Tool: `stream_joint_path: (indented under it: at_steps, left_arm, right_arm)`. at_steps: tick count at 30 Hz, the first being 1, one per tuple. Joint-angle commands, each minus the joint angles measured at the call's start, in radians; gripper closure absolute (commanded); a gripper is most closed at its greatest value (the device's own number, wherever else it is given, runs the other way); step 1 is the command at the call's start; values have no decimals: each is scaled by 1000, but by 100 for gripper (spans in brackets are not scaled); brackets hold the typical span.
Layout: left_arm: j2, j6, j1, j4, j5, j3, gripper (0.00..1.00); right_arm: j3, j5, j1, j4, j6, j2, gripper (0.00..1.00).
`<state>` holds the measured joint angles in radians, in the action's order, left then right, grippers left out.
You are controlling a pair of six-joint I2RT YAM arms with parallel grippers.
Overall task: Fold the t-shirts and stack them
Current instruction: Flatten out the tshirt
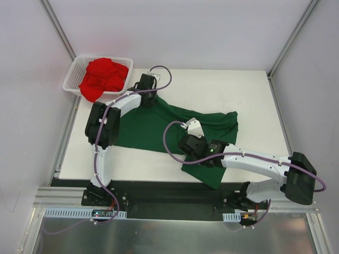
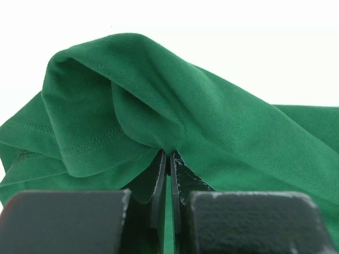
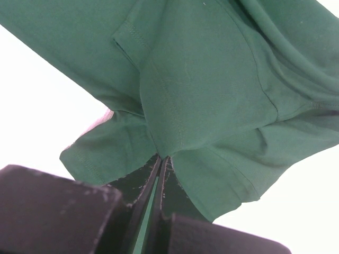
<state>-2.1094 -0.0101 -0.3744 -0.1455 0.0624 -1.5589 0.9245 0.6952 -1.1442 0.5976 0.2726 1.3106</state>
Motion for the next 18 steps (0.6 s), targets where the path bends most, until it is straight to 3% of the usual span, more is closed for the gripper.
stream_joint_path:
  at_steps: [1,18]
  left_arm:
    - [31,22,-11,12,-18,0,100]
    - [169,125,-37,-57,-113,-155,100]
  right_arm:
    - [11,21,-8,22,13,-2,99]
    - [14,12,-8,11,17,15,99]
